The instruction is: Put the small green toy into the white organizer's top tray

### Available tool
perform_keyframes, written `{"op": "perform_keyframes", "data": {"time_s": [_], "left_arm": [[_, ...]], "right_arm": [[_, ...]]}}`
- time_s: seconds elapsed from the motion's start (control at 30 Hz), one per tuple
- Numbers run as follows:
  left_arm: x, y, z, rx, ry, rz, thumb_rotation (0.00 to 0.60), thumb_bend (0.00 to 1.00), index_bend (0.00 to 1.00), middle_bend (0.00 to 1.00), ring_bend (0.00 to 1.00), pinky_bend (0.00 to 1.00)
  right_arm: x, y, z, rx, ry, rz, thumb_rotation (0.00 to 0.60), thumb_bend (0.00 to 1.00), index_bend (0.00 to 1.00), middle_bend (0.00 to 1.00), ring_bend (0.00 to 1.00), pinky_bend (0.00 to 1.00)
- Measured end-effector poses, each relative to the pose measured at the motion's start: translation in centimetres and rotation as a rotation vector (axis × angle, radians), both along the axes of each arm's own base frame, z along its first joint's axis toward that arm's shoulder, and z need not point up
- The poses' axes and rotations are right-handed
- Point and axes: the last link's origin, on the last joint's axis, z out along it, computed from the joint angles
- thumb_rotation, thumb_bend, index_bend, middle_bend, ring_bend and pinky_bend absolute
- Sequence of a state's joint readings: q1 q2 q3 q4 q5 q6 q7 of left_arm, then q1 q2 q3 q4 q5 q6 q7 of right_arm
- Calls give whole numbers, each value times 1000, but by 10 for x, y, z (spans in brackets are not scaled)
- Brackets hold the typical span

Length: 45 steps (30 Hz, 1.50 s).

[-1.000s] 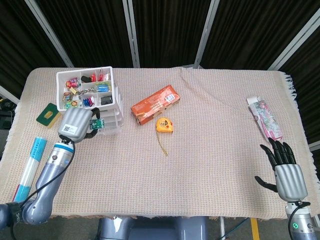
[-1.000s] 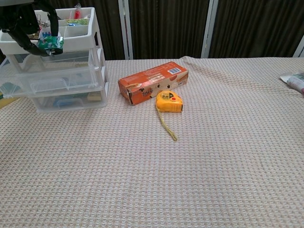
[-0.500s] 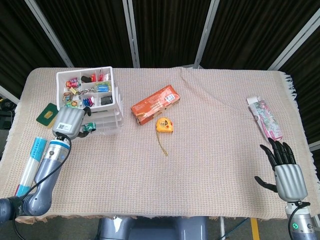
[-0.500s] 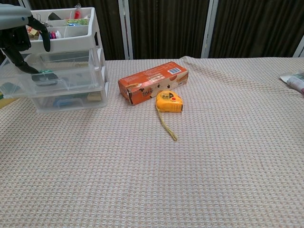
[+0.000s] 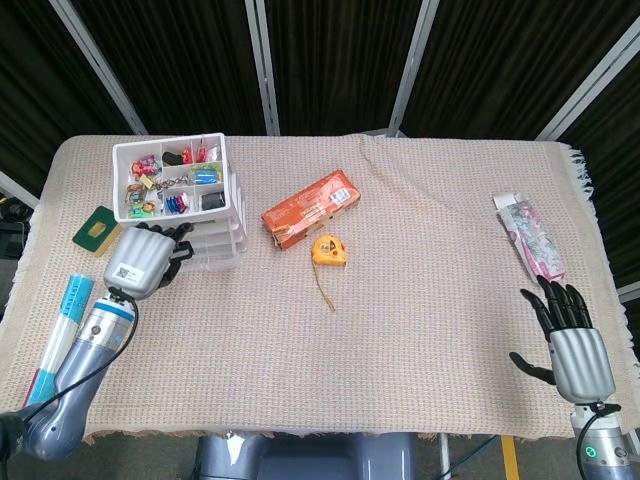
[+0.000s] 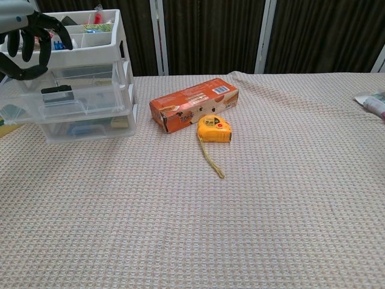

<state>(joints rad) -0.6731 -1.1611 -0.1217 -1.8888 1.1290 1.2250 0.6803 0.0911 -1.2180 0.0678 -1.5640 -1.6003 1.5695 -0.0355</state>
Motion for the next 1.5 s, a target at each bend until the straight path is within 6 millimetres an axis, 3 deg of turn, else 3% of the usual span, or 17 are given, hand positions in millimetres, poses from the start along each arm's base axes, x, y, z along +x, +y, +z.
{"op": "perform_keyframes", "data": {"time_s": [0.13, 0.27, 0.4, 0.6, 0.93, 1.23, 1.5], "left_arm": [[0, -20, 2, 0, 78, -171, 600, 1000, 338, 204, 140, 232], [-9, -44, 1, -2, 201, -377, 600, 1000, 339, 168, 110, 222], [-41, -64, -1, -31, 372, -542, 600, 1000, 338, 154, 99, 213], [-85, -74, -12, -112, 591, -623, 600, 1000, 338, 152, 94, 211], [-108, -49, -27, -148, 677, -542, 600, 1000, 339, 144, 89, 206], [-106, -27, -42, -122, 651, -472, 600, 1000, 337, 133, 89, 206], [-103, -9, -41, -59, 613, -398, 600, 1000, 336, 132, 89, 206]], "right_arm": [[0, 0, 0, 2, -3, -3, 600, 10, 139, 0, 0, 0], [1, 0, -1, 2, -4, -2, 600, 9, 139, 0, 0, 0], [1, 0, -1, 0, -4, -3, 600, 10, 139, 0, 0, 0], [1, -1, 0, -1, -7, -6, 600, 9, 139, 0, 0, 0], [1, -1, 0, -2, -8, -2, 600, 9, 139, 0, 0, 0], [1, 0, 0, -3, -10, 0, 600, 10, 139, 0, 0, 0], [1, 0, 0, 1, -9, 2, 600, 10, 139, 0, 0, 0]]}}
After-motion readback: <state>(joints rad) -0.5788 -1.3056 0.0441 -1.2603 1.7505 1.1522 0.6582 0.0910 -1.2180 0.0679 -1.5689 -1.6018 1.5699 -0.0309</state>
